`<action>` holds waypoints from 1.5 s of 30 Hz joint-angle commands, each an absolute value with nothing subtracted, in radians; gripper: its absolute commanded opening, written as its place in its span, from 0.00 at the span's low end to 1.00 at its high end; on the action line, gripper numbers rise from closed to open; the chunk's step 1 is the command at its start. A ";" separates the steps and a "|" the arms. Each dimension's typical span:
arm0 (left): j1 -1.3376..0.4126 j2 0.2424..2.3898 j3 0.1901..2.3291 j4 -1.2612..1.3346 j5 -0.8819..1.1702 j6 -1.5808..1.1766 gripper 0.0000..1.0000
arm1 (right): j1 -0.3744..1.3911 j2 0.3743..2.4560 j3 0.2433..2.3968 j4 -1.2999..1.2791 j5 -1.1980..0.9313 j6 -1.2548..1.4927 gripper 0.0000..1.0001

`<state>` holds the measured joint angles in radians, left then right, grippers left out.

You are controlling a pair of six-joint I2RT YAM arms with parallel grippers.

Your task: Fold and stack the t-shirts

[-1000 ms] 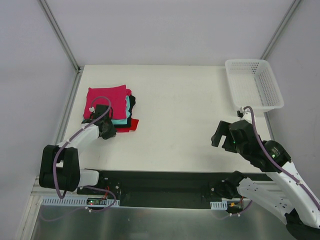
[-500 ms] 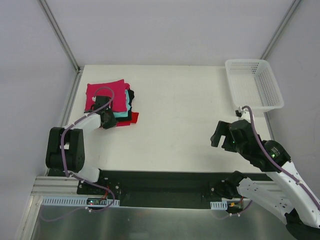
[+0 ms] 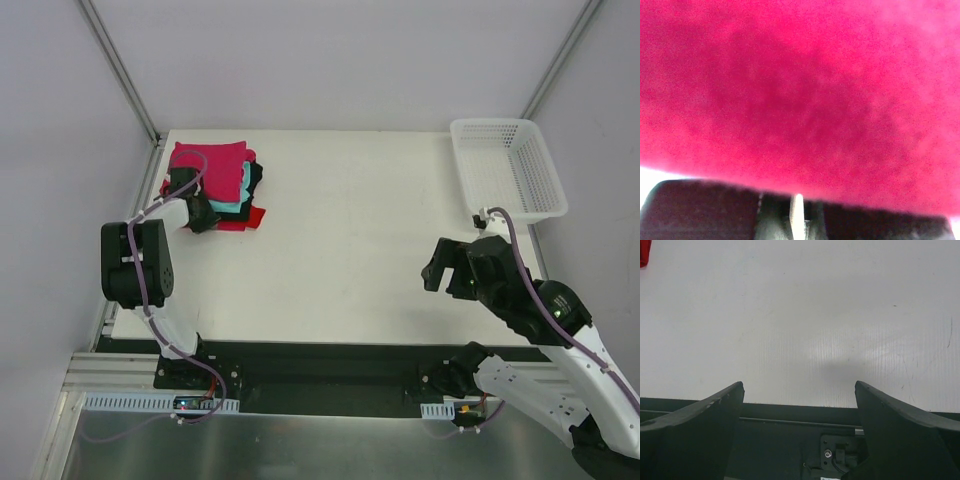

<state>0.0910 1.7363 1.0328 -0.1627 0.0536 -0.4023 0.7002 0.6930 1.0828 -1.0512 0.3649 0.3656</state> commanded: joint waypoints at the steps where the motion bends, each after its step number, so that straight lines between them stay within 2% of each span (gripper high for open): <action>1: 0.118 1.824 1.173 -0.135 0.100 -0.383 0.00 | 0.696 0.692 1.117 -1.043 0.364 0.336 0.96; 9: 0.153 1.907 1.314 -0.166 0.147 -0.370 0.00 | 0.698 0.722 1.140 -1.046 0.364 0.331 0.96; 13: 0.160 1.820 1.371 -0.227 0.193 -0.417 0.00 | 0.696 0.742 1.157 -1.039 0.350 0.339 0.96; 16: 0.109 1.676 1.385 -0.242 0.209 -0.463 0.00 | 0.698 0.752 1.152 -1.019 0.322 0.353 0.96; 20: -0.061 1.631 1.517 -0.339 0.094 -0.433 0.00 | 0.696 0.764 1.149 -1.005 0.302 0.364 0.96; 26: -0.231 1.894 1.768 -0.425 0.114 -0.453 0.00 | 0.696 0.770 1.167 -1.008 0.285 0.365 0.96; 31: -0.319 2.160 2.001 -0.503 0.019 -0.411 0.00 | 0.696 0.762 1.172 -1.046 0.293 0.368 0.96; 37: -0.310 2.281 2.078 -0.525 -0.142 -0.344 0.00 | 0.698 0.713 1.166 -1.080 0.308 0.373 0.96; 45: -0.243 2.335 2.088 -0.515 -0.183 -0.316 0.00 | 0.696 0.706 1.192 -1.115 0.325 0.365 0.96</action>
